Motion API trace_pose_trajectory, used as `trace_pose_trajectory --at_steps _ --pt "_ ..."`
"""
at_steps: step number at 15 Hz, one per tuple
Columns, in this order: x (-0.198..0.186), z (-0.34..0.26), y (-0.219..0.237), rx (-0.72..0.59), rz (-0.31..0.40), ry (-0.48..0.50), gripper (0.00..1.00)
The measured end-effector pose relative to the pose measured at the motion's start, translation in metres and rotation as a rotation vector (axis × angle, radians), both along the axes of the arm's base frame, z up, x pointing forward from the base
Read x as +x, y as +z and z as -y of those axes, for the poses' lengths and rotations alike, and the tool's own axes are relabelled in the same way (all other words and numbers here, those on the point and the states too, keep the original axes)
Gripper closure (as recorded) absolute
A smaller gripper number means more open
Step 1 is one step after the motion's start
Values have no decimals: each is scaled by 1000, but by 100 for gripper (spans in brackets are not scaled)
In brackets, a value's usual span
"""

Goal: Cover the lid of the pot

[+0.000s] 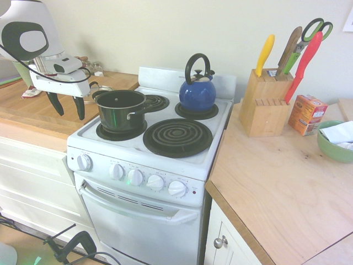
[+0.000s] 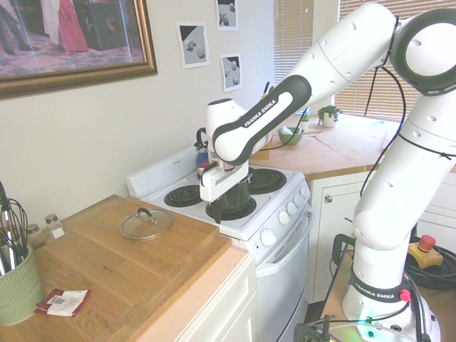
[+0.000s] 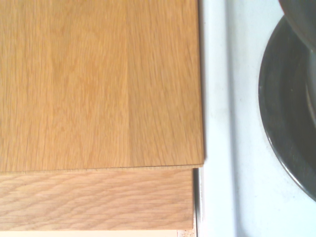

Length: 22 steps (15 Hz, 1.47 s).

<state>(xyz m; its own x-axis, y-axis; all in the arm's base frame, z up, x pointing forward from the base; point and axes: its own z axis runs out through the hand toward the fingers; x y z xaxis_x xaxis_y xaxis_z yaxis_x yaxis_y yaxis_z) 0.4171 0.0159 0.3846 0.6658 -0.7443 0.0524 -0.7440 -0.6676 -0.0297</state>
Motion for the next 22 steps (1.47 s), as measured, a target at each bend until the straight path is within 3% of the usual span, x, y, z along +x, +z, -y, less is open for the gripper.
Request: trace_pose_trajectory --at_steps 5,10,16,22 --pt "19 -25 33 -16 45 57 0" --pt "83 -60 101 -11 114 76 0" --pt "201 -77 70 11 102 95 0" --pt "246 -94 19 8 49 100 0"
